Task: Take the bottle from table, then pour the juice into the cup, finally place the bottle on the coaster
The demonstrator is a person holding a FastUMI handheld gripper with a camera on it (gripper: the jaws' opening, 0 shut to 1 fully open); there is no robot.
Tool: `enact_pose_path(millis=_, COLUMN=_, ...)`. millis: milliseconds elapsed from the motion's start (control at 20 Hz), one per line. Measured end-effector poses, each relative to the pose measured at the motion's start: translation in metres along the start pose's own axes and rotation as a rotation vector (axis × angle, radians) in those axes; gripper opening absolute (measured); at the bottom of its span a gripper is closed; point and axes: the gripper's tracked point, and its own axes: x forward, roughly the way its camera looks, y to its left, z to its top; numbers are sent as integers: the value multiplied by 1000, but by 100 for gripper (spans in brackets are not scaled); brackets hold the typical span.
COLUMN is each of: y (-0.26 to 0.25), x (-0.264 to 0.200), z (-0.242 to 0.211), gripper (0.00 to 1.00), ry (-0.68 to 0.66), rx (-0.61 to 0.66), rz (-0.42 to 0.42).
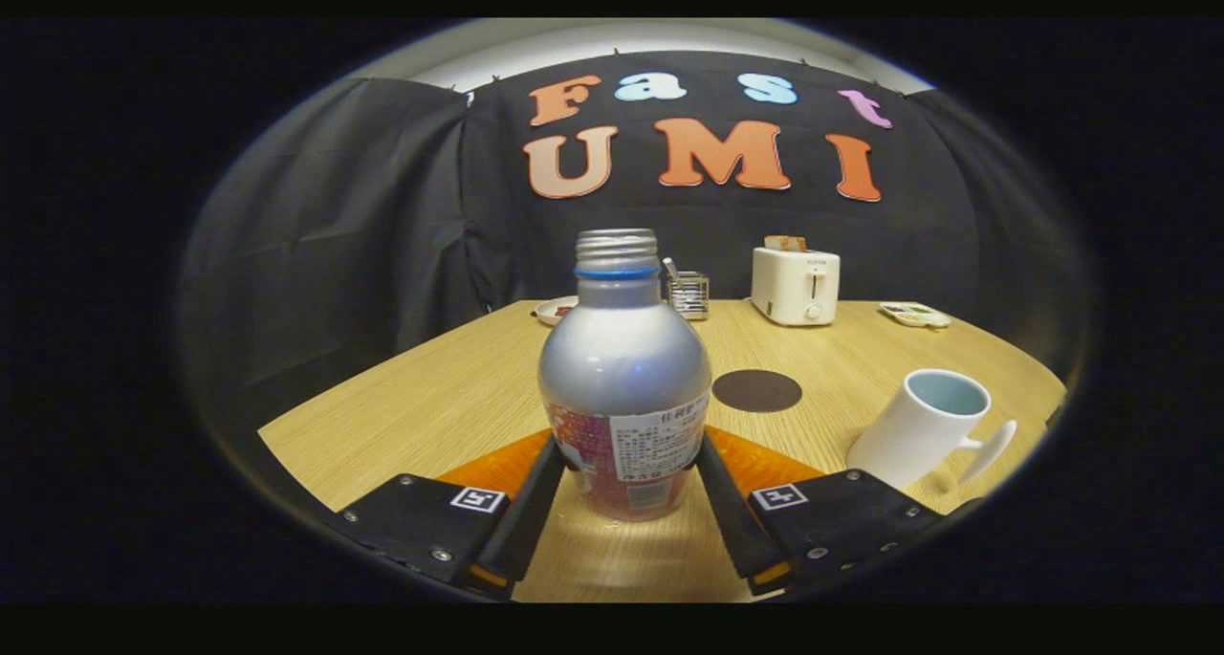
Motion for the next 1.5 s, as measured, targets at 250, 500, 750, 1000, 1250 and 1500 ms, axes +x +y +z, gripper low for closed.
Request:
enact_pose_path(millis=250, y=6, x=-6, z=11, gripper=77, ry=18, rx=219, rz=65)
enact_pose_path(millis=500, y=-4, x=-11, z=16, gripper=75, ry=52, rx=427, rz=85)
enact_pose_path(millis=750, y=-18, x=-11, z=20, gripper=75, ry=62, rx=664, rz=110)
enact_pose_path(millis=1000, y=-29, x=-13, z=19, gripper=75, ry=73, rx=816, rz=120)
enact_pose_path(millis=1250, y=-35, x=-14, z=26, gripper=75, ry=60, rx=965, rz=153)
enact_pose_path(millis=1500, y=-35, x=-14, z=36, gripper=75, ry=51, rx=1132, rz=212)
